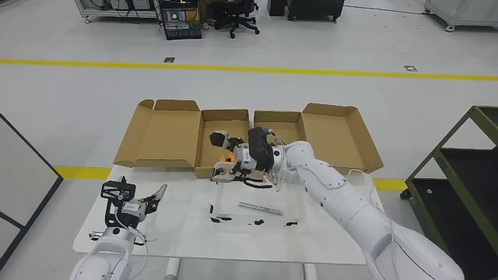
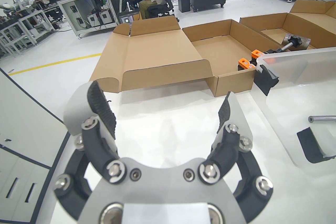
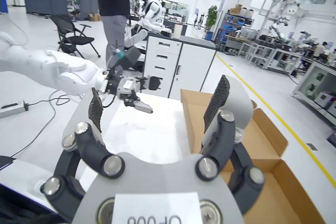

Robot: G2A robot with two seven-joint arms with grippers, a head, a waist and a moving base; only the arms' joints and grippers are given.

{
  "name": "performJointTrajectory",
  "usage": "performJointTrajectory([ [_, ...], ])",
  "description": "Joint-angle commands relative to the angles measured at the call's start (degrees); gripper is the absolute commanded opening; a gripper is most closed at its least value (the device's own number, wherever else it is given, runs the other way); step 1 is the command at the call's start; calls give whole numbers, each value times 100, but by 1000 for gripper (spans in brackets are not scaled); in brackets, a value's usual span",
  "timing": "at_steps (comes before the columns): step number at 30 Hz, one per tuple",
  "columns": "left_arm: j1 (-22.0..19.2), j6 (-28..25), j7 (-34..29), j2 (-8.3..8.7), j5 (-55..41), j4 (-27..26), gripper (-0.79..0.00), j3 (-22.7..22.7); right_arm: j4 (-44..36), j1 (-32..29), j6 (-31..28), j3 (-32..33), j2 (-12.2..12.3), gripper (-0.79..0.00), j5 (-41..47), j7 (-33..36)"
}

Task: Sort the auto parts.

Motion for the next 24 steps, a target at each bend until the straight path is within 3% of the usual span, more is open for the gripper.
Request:
performJointTrajectory([
  [1,0,0,0,0,0,0,0,0,-340,65,0,-592,233,0,310,8],
  [7,0,0,0,0,0,0,0,0,-1506,464,0,-1584,1138,0,1255,-129],
  [13,0,0,0,0,0,0,0,0,-2724,394,0,-1640,2360,0,1981,-130],
  [17,0,0,0,0,0,0,0,0,-3117,225,0,-1521,3106,0,2292,-130],
  [20,0,0,0,0,0,0,0,0,-3059,32,0,-1170,3515,0,2723,-129],
  [24,0,0,0,0,0,0,0,0,-2830,-240,0,-921,3852,0,2986,-128],
])
